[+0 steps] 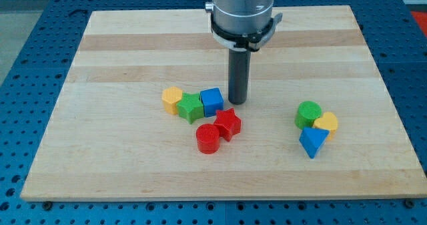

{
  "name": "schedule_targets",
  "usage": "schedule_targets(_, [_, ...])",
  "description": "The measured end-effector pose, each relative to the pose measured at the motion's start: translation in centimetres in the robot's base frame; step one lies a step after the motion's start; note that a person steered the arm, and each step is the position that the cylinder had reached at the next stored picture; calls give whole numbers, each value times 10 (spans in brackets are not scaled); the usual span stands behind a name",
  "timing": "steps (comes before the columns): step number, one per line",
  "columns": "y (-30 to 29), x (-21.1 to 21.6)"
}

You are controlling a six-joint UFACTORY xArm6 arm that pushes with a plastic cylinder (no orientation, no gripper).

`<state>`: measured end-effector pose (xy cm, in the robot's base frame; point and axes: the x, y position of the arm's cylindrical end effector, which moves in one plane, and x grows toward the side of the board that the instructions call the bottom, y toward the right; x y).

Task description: Nudge the yellow hexagon down a bit

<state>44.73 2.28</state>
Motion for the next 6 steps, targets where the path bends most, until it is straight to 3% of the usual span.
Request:
schedule_targets(3, [-37, -33])
schedule_targets(4, [-83, -38])
schedule_targets(5, [-141, -11])
schedule_targets(6, [-162, 25])
